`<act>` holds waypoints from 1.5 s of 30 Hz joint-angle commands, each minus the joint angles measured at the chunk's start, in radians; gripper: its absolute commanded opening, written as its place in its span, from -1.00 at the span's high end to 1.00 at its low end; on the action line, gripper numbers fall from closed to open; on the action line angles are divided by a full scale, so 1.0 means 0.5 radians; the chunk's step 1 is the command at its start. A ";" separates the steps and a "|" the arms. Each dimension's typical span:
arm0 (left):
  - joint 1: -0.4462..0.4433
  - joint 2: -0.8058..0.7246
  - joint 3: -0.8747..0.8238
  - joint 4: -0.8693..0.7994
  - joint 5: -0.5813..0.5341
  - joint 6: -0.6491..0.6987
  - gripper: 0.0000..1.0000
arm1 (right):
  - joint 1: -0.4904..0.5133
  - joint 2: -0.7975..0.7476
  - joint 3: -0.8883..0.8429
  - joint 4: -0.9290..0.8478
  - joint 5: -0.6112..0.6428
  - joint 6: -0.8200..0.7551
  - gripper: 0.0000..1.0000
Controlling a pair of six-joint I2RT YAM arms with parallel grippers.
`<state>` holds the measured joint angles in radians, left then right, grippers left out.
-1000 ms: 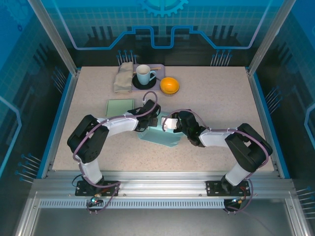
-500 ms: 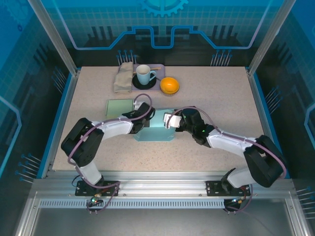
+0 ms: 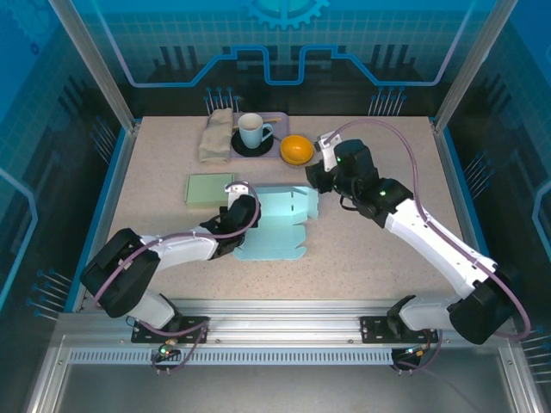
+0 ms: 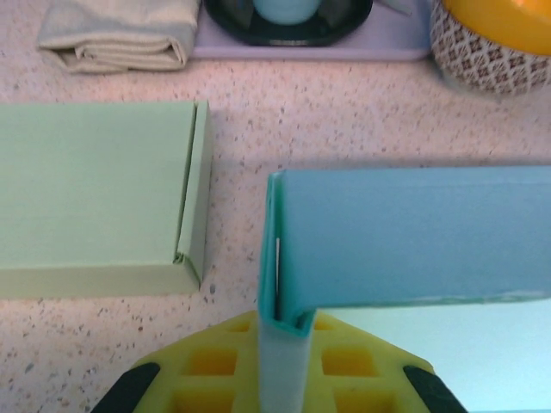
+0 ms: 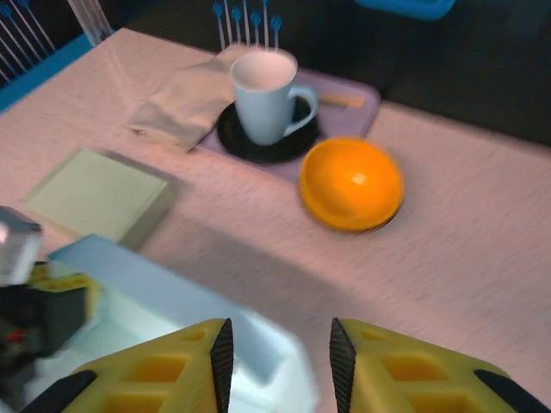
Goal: Fold the paper box
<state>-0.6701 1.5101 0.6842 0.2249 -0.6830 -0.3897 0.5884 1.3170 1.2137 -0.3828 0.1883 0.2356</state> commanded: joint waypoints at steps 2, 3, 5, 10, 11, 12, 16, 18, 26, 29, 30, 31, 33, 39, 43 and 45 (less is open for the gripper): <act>-0.067 0.007 0.051 0.170 -0.251 0.055 1.00 | 0.000 0.184 0.064 -0.313 -0.231 0.622 0.21; -0.077 0.018 0.055 0.178 -0.273 0.061 1.00 | -0.001 0.220 0.079 -0.295 -0.254 0.645 0.21; -0.087 0.033 0.055 0.209 -0.277 0.063 1.00 | 0.001 0.294 0.109 -0.279 -0.294 0.665 0.19; -0.108 0.025 0.004 0.260 -0.274 0.044 1.00 | -0.031 0.440 0.122 -0.221 -0.364 0.725 0.13; -0.115 0.026 -0.005 0.262 -0.272 0.035 1.00 | -0.038 0.456 0.109 -0.192 -0.380 0.751 0.11; -0.119 0.026 -0.011 0.261 -0.272 0.027 1.00 | -0.048 0.468 0.097 -0.164 -0.401 0.773 0.10; -0.144 0.053 -0.014 0.277 -0.269 0.006 1.00 | -0.066 0.507 0.064 -0.091 -0.494 0.850 0.08; -0.154 0.079 0.008 0.252 -0.280 0.006 1.00 | -0.066 0.502 0.064 -0.095 -0.499 0.857 0.07; -0.175 0.131 0.023 0.233 -0.286 -0.063 1.00 | -0.121 0.445 0.079 -0.160 -0.455 0.833 -0.06; -0.187 0.141 0.024 0.235 -0.289 -0.086 1.00 | -0.156 0.472 0.048 -0.167 -0.448 0.841 -0.07; -0.188 0.148 0.021 0.236 -0.290 -0.093 1.00 | -0.156 0.479 0.032 -0.166 -0.436 0.844 -0.07; -0.190 0.155 0.021 0.234 -0.291 -0.104 1.00 | -0.155 0.485 0.011 -0.152 -0.439 0.851 -0.07; -0.193 0.167 0.018 0.234 -0.289 -0.119 1.00 | -0.153 0.497 -0.049 -0.086 -0.476 0.880 -0.08; -0.207 0.199 0.043 0.239 -0.290 -0.106 1.00 | -0.115 0.570 -0.093 0.069 -0.644 0.962 -0.07; -0.215 0.225 0.058 0.241 -0.289 -0.110 1.00 | -0.078 0.573 -0.120 0.234 -0.769 1.055 -0.07; -0.225 0.235 0.066 0.242 -0.291 -0.103 1.00 | -0.076 0.561 -0.165 0.361 -0.851 1.140 -0.06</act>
<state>-0.7662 1.6115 0.6857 0.3210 -0.8017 -0.4206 0.5312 1.6001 1.1576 -0.3218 -0.1402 0.7315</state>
